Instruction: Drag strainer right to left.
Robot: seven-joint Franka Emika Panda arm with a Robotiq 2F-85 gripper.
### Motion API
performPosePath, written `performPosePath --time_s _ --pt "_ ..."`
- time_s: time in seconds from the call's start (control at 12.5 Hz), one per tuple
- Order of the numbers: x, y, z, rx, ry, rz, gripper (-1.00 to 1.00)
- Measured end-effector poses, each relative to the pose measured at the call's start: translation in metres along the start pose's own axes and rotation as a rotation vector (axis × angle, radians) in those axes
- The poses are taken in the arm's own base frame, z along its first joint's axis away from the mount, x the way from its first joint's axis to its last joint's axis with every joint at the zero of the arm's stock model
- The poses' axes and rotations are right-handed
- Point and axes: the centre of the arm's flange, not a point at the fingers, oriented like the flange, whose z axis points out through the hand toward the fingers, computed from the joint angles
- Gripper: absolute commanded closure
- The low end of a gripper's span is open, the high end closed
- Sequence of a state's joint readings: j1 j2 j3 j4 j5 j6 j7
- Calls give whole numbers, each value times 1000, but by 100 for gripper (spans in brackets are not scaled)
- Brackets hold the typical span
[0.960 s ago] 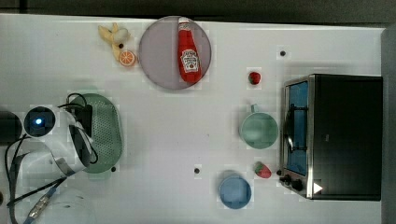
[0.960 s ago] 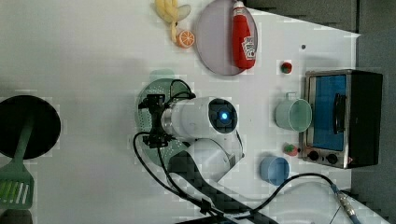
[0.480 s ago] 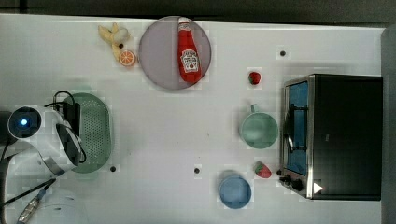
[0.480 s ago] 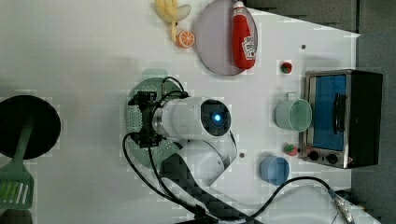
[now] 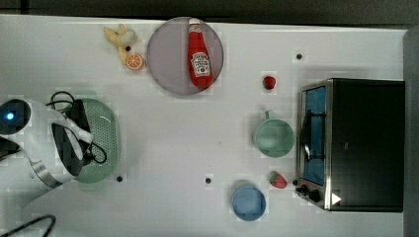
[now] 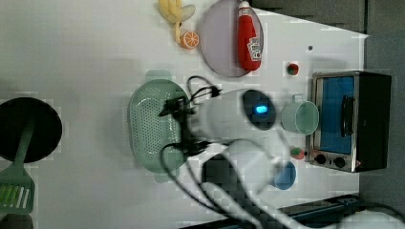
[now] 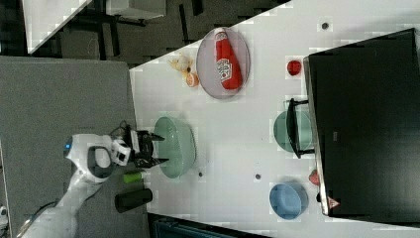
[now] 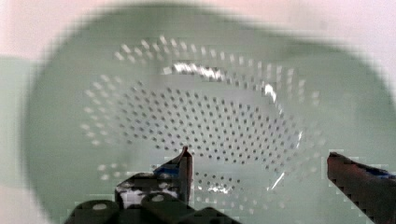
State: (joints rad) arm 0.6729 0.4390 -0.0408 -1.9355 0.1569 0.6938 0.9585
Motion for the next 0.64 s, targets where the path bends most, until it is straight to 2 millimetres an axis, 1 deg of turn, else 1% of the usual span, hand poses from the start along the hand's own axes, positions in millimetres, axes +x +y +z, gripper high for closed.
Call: performPosePath --time_s 0.08,0.16,0.24,0.32,0.4,0.48,0.56,0.64 --pt "19 -3 -37 35 -5 -28 -100" --pt "45 -3 -77 70 -3 -46 -100" --pt "78 -1 -120 129 10 -69 -100" --pt "114 7 -162 169 3 -74 -100" --pt "154 20 -203 199 -7 -83 -100" --pt "197 39 -243 237 11 -112 -100" --pt "242 63 -281 254 48 -139 -100" --pt "285 89 -313 253 77 -149 -100"
